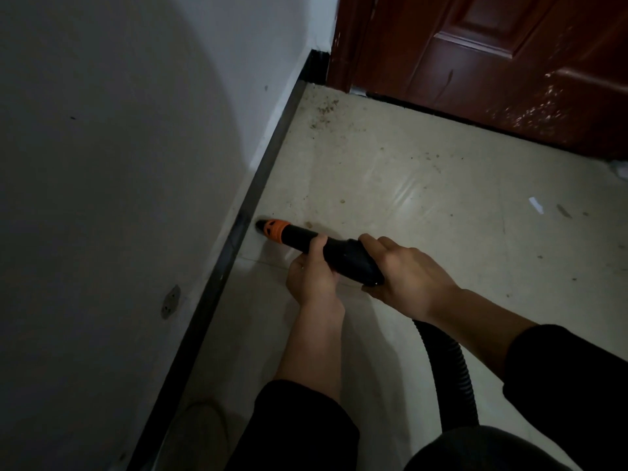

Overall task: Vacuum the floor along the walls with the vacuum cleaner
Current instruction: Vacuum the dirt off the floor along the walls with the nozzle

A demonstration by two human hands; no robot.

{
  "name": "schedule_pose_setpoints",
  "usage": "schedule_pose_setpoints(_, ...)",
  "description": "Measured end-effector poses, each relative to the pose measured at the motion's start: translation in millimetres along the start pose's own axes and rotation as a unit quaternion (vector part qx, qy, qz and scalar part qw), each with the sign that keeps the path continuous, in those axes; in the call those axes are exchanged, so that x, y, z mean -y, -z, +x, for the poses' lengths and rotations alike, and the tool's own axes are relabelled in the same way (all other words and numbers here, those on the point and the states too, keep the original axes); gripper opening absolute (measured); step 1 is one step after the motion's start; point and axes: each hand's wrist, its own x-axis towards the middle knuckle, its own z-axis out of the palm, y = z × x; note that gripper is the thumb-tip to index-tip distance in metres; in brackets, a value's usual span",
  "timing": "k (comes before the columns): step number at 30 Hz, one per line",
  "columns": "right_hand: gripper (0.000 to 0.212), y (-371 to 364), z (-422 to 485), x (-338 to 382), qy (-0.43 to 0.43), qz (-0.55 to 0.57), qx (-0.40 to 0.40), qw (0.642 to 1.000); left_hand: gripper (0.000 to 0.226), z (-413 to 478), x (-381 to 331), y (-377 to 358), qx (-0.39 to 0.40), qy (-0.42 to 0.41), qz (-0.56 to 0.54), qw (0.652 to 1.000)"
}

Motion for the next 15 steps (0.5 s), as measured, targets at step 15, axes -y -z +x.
schedule_pose_setpoints(15,0.055,7,-19,-31,-0.048,-0.011,0.000,0.999,0.013,-4,25,-25,0.063,0.013,0.028,0.998)
